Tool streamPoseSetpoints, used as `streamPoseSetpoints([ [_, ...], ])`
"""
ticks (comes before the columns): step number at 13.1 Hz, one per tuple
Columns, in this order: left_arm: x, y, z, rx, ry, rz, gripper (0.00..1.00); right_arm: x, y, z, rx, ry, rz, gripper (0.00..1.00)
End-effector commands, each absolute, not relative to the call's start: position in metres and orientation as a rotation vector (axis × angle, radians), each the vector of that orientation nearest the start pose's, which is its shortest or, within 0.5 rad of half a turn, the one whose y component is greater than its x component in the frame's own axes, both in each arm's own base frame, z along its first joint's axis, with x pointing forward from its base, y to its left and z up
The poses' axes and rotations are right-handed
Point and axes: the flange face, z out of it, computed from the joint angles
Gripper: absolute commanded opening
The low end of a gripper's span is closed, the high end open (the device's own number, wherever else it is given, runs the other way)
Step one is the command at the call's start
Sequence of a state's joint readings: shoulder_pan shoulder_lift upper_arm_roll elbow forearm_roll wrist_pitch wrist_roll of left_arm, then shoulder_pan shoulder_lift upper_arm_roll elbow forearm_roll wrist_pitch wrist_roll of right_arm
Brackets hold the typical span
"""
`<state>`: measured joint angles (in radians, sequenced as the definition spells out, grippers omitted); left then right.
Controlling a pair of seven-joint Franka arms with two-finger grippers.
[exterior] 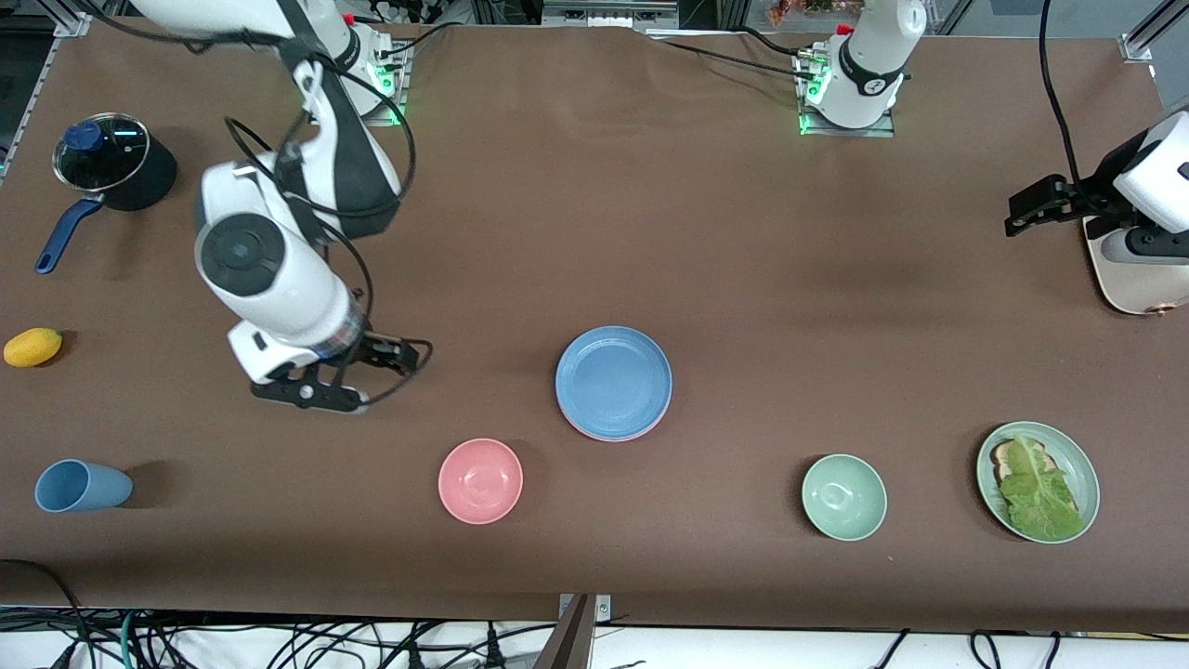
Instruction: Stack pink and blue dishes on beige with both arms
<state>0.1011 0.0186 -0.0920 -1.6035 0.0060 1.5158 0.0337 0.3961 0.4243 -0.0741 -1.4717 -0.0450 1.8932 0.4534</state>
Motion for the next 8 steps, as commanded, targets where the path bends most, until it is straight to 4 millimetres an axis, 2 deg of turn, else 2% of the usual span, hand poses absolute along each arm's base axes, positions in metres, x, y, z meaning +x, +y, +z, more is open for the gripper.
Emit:
streamPoseSetpoints([
  [1, 0.554, 0.008, 0.601, -3.141, 0.113, 0.154, 1.0, 0.611, 0.196, 0.476, -3.194, 0.074, -0.034, 1.0],
  [3, 0.553, 0.009, 0.594, -3.139, 0.219, 0.18, 1.0, 0.596, 0.189, 0.496, -3.192, 0.075, -0.025, 1.0],
  [4, 0.553, 0.01, 0.595, -3.137, 0.284, 0.178, 1.0, 0.594, 0.179, 0.505, -3.189, 0.079, -0.027, 1.0],
  [8, 0.554, 0.014, 0.594, -3.137, 0.29, 0.177, 1.0, 0.591, 0.115, 0.538, -3.146, 0.068, 0.025, 1.0],
])
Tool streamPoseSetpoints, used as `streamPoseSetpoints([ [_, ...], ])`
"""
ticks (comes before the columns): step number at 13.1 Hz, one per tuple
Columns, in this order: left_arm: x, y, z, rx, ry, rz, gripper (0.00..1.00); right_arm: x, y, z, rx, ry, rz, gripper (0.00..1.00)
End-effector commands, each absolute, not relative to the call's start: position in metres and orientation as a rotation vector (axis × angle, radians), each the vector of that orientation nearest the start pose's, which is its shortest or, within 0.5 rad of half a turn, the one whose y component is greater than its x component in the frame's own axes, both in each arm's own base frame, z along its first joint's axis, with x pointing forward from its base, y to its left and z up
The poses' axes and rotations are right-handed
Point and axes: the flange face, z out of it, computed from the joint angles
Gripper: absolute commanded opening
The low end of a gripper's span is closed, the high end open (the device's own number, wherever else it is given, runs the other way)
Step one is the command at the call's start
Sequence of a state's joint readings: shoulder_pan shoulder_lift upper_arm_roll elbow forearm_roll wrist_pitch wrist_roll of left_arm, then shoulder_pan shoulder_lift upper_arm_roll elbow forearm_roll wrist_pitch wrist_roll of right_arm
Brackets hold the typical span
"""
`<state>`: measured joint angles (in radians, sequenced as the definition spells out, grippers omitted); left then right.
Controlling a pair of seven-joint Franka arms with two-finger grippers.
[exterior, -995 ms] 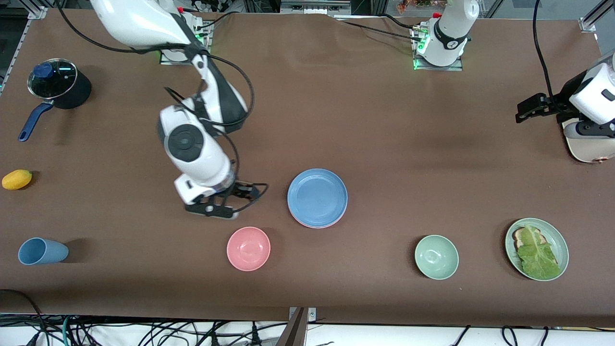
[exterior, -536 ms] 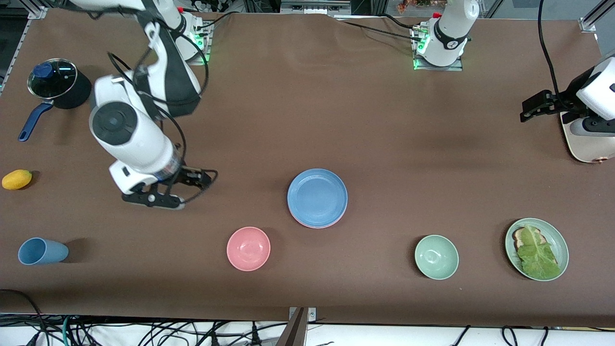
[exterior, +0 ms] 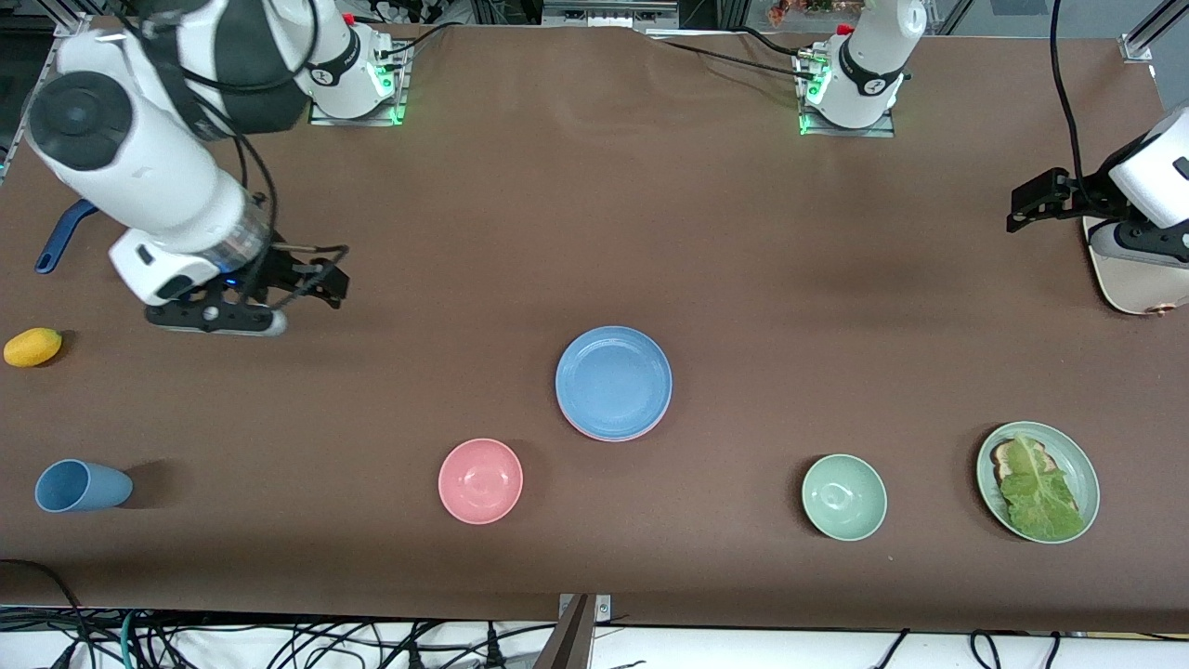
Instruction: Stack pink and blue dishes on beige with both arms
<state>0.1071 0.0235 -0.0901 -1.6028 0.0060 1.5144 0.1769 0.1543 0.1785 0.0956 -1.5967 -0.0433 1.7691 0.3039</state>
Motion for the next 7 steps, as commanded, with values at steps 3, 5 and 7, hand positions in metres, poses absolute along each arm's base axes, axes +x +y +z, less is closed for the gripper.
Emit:
streamPoseSetpoints([
  [3, 0.554, 0.014, 0.594, -3.136, 0.302, 0.177, 1.0, 0.584, 0.095, 0.557, -3.146, 0.089, 0.02, 1.0],
  [5, 0.555, 0.014, 0.591, -3.137, 0.299, 0.185, 1.0, 0.587, 0.068, 0.56, -3.146, 0.159, 0.024, 1.0],
  [7, 0.556, 0.013, 0.591, -3.137, 0.304, 0.185, 1.0, 0.586, 0.054, 0.56, -3.151, 0.196, 0.063, 1.0],
])
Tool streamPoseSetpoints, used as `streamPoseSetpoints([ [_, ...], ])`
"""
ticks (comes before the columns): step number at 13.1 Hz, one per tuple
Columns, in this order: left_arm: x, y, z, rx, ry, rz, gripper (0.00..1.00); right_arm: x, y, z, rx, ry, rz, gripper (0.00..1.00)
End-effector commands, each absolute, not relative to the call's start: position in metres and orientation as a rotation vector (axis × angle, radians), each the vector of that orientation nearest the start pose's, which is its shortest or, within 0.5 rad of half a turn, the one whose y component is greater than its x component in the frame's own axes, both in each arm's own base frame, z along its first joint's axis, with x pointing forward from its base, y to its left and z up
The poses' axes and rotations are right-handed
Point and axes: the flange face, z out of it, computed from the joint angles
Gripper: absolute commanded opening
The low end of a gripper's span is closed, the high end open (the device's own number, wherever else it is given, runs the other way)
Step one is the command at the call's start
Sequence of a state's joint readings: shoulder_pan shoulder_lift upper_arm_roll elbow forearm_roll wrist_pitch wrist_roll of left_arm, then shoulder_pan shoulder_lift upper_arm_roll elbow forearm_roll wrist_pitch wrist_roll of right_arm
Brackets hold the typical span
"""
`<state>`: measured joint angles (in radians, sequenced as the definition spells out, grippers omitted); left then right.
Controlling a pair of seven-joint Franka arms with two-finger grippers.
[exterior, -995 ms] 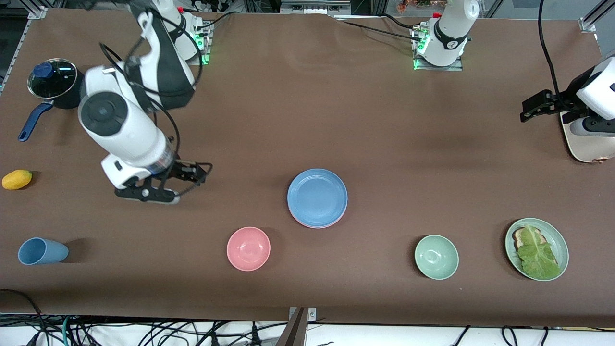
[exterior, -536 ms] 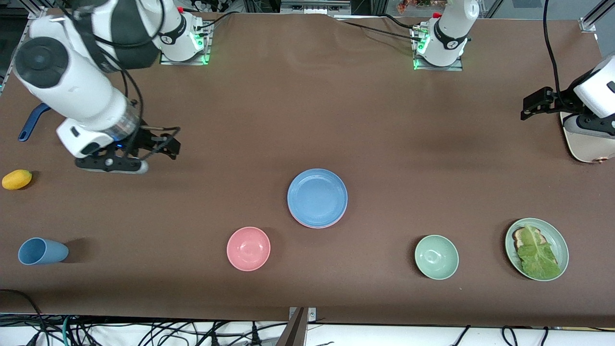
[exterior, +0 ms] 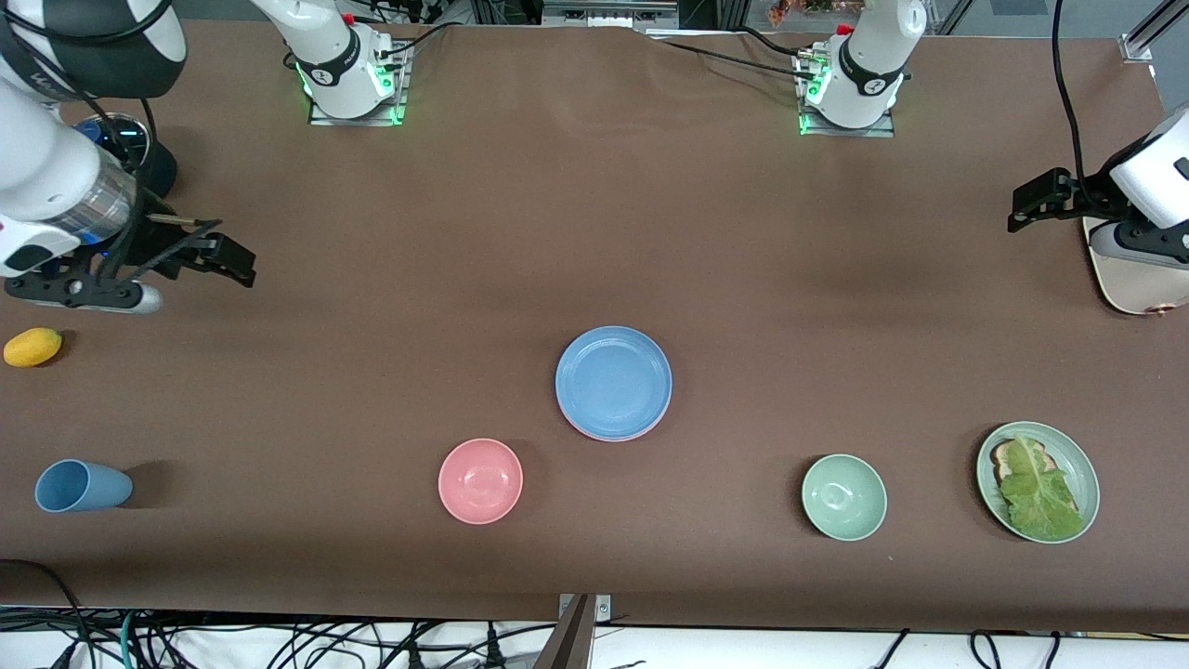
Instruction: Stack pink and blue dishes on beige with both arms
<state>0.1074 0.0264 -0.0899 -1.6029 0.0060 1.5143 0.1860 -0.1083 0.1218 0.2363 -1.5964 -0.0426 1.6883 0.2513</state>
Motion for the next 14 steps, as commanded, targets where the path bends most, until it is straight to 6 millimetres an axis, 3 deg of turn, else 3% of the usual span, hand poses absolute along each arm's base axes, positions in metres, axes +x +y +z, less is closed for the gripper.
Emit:
streamPoseSetpoints([
  [1, 0.556, 0.013, 0.591, -3.137, 0.304, 0.185, 1.0, 0.587, 0.052, 0.559, -3.153, 0.201, 0.061, 1.0],
  [9, 0.556, 0.013, 0.593, -3.137, 0.304, 0.18, 1.0, 0.583, 0.053, 0.576, -3.171, 0.201, 0.026, 1.0],
  [14, 0.556, 0.011, 0.593, -3.138, 0.309, 0.18, 1.0, 0.58, 0.031, 0.573, -3.176, 0.259, 0.099, 1.0],
])
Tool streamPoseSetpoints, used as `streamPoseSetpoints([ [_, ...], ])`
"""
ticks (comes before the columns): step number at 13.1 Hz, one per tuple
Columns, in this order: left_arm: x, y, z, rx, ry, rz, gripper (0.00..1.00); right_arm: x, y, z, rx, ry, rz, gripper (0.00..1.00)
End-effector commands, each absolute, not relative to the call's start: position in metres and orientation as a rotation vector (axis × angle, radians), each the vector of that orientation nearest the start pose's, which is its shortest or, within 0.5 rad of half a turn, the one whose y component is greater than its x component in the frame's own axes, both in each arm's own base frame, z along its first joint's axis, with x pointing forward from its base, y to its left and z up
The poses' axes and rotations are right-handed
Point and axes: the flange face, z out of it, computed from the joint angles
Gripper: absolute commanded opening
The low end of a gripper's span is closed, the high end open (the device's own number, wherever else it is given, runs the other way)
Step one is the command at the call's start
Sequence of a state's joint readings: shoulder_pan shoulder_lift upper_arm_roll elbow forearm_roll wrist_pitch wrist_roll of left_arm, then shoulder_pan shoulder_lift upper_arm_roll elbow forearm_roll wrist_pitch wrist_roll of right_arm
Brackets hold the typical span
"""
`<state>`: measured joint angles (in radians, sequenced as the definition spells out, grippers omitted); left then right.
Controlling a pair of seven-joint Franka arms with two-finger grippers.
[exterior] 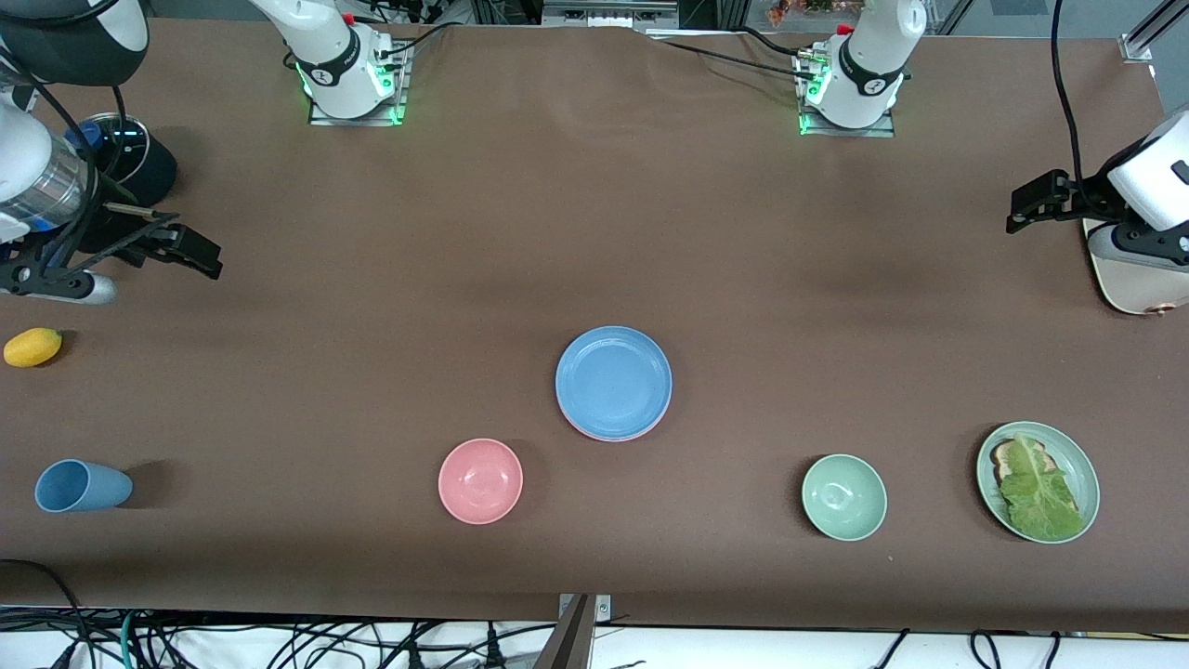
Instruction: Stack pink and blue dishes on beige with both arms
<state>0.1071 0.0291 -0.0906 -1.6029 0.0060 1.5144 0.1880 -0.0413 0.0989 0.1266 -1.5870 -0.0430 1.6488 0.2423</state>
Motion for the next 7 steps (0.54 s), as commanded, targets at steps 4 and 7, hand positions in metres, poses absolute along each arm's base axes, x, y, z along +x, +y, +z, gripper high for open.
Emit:
streamPoseSetpoints([
  [4, 0.556, 0.011, 0.593, -3.138, 0.309, 0.18, 1.0, 0.587, 0.026, 0.6, -3.167, 0.293, -0.005, 1.0],
  [7, 0.557, 0.01, 0.59, -3.138, 0.312, 0.187, 1.0, 0.594, 0.024, 0.61, -3.156, 0.292, -0.088, 1.0],
])
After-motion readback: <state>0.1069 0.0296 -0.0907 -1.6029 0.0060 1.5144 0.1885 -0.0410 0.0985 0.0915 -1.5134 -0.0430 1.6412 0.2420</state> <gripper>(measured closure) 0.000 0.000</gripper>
